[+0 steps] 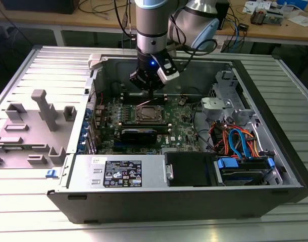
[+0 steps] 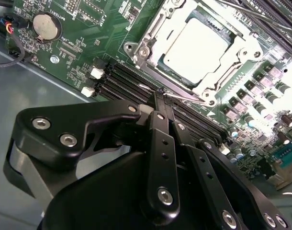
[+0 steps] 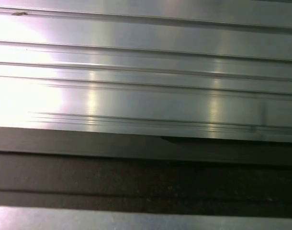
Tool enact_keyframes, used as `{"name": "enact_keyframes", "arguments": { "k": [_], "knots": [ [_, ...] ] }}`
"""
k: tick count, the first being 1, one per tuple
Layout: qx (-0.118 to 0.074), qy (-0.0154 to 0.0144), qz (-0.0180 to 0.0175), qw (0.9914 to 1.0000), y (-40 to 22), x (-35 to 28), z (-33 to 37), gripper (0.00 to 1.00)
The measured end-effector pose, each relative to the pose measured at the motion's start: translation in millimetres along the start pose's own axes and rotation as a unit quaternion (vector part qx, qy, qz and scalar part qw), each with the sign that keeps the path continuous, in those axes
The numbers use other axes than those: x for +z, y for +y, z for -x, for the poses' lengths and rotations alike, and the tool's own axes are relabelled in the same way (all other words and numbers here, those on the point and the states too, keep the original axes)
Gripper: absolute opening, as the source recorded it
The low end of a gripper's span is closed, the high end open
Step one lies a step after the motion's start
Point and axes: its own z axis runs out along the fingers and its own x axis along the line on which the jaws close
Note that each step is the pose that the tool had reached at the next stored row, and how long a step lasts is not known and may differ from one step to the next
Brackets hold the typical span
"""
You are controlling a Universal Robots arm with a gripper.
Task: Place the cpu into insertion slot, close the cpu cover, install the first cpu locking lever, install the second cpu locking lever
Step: 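Install the first cpu locking lever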
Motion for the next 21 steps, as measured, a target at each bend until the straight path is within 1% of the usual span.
{"name": "enact_keyframes", "arguments": {
  "k": [2, 4, 6, 9, 14, 18, 21],
  "knots": [
    [0.000, -0.0001, 0.0000, 1.00000, -0.1, 0.1, -0.1, 0.11],
    [0.000, -0.0001, -0.0001, 1.00000, -0.8, -0.1, -3.1, 0.11],
    [0.000, 0.0001, -0.0007, 1.00000, -1.1, 0.0, -3.3, 0.11],
    [0.000, 0.0001, -0.0029, 1.00000, -1.1, 0.6, -2.3, 0.11],
    [0.000, 0.0004, -0.0062, 0.99998, -1.4, 2.3, 1.8, 0.11],
    [0.000, 0.0005, -0.0109, 0.99994, -1.7, 5.3, 4.8, 0.11],
    [-0.001, 0.0006, -0.0129, 0.99992, -1.9, 8.1, 7.3, 0.11]
  ]
}}
